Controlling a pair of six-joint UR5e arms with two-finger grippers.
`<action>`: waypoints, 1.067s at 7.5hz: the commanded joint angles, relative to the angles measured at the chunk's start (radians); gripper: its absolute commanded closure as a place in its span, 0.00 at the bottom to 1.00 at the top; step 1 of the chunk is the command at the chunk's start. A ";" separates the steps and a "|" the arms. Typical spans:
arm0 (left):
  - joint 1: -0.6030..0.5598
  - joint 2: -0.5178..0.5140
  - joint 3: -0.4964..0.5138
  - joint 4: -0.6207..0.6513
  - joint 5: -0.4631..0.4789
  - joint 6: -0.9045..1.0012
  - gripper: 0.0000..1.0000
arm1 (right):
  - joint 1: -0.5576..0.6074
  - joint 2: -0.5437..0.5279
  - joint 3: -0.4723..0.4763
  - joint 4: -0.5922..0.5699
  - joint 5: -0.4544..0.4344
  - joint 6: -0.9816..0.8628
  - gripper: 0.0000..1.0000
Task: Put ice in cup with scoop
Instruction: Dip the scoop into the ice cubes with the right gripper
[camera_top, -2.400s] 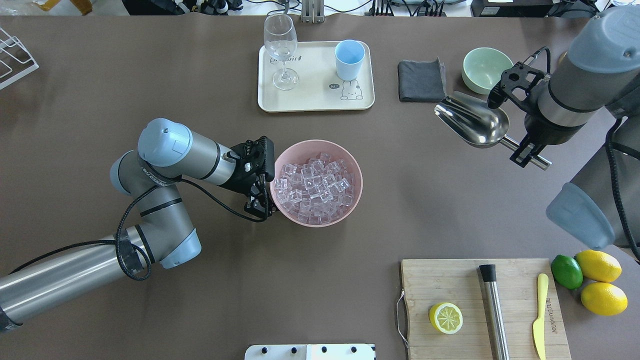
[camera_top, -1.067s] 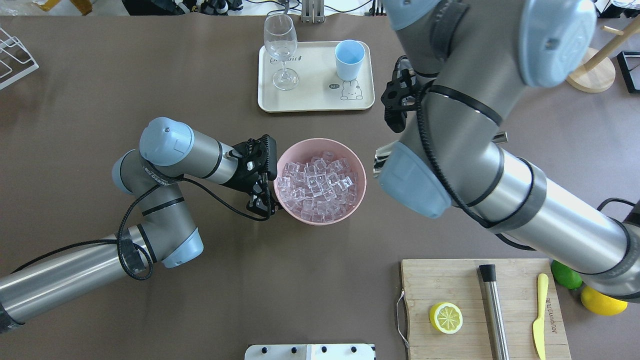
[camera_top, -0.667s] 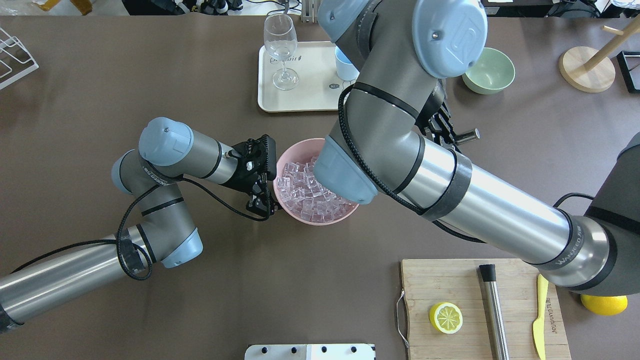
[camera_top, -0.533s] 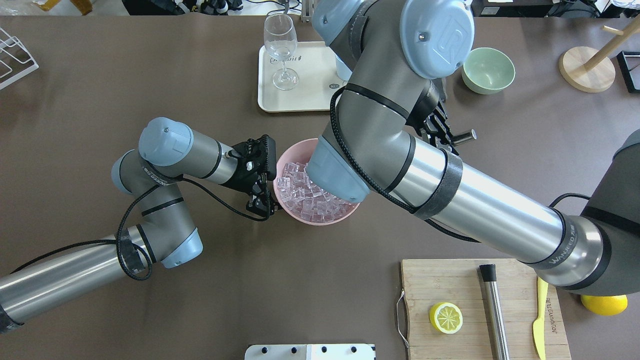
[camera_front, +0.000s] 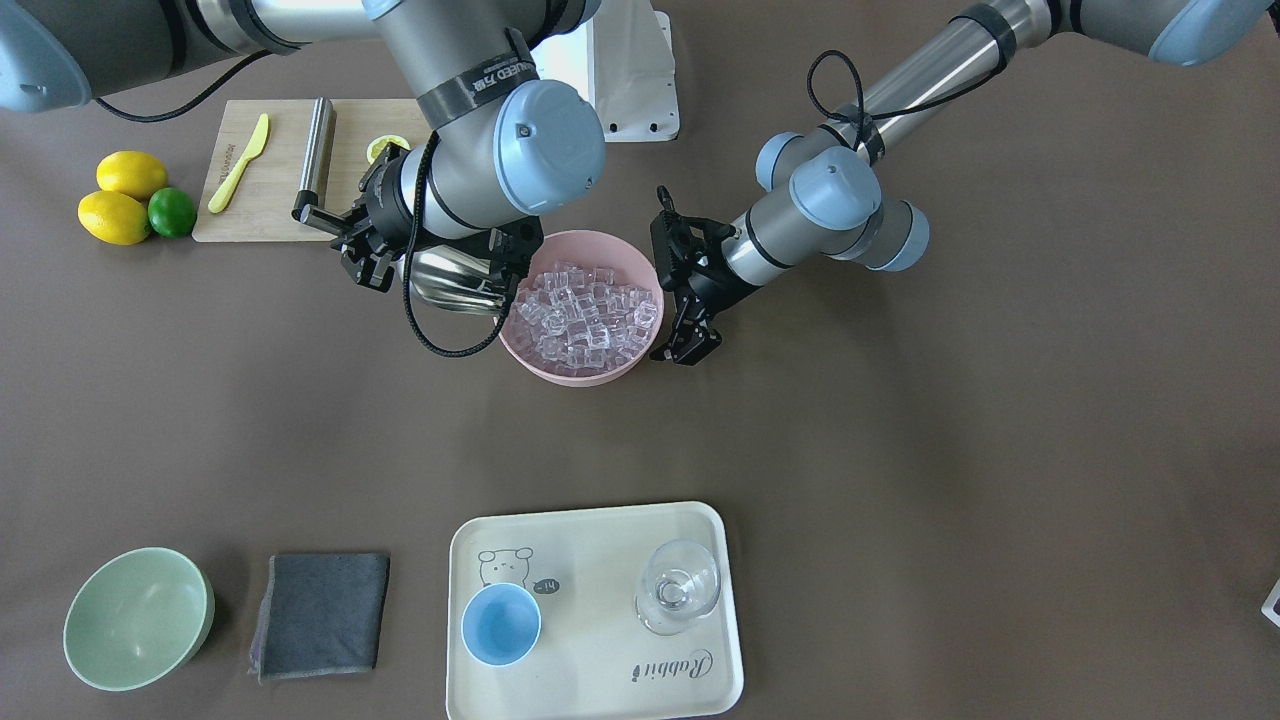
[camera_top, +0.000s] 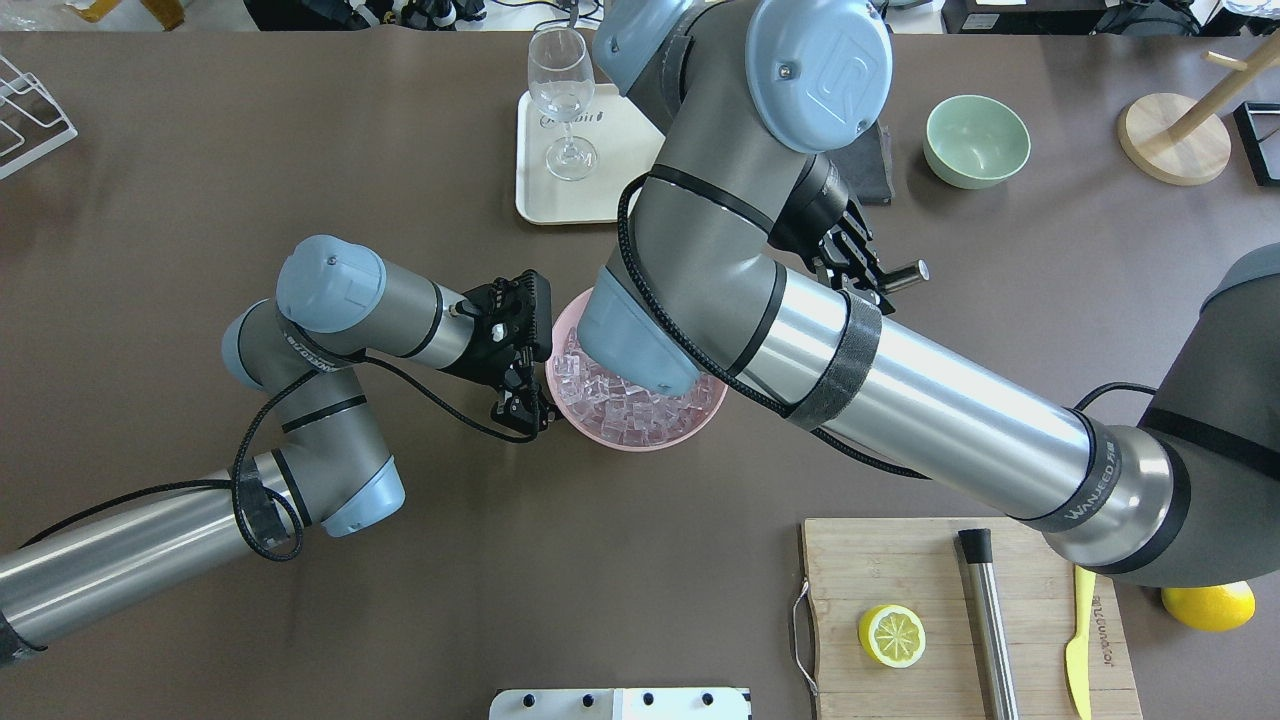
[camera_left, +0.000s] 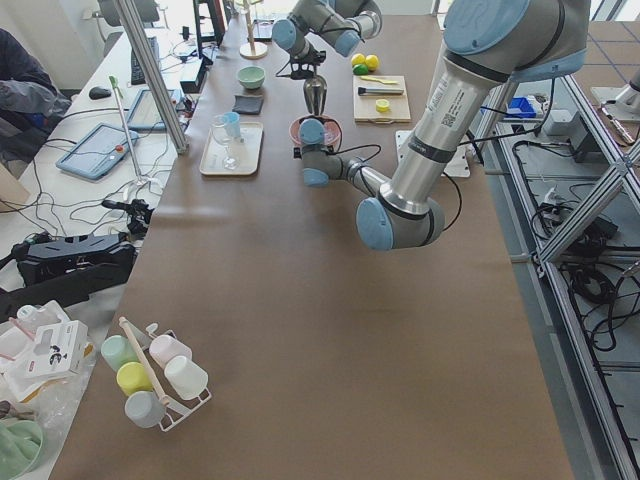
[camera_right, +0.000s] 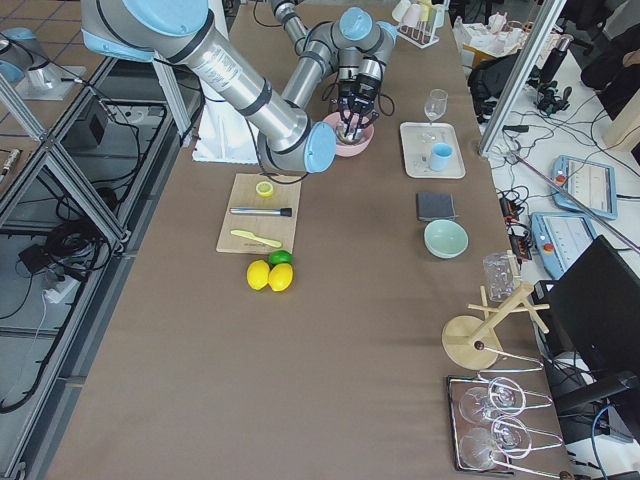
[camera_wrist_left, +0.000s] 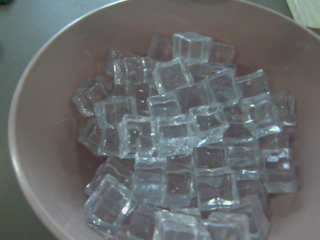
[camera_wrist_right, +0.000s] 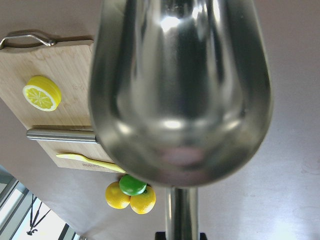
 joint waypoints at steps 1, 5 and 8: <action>0.000 0.000 -0.001 0.000 0.000 -0.001 0.02 | -0.005 0.027 -0.070 0.034 0.003 0.002 1.00; 0.000 0.000 -0.001 0.000 0.000 -0.001 0.02 | -0.009 0.047 -0.130 0.069 0.003 0.039 1.00; 0.000 0.000 -0.001 0.000 0.000 -0.001 0.02 | -0.023 0.047 -0.154 0.107 0.005 0.080 1.00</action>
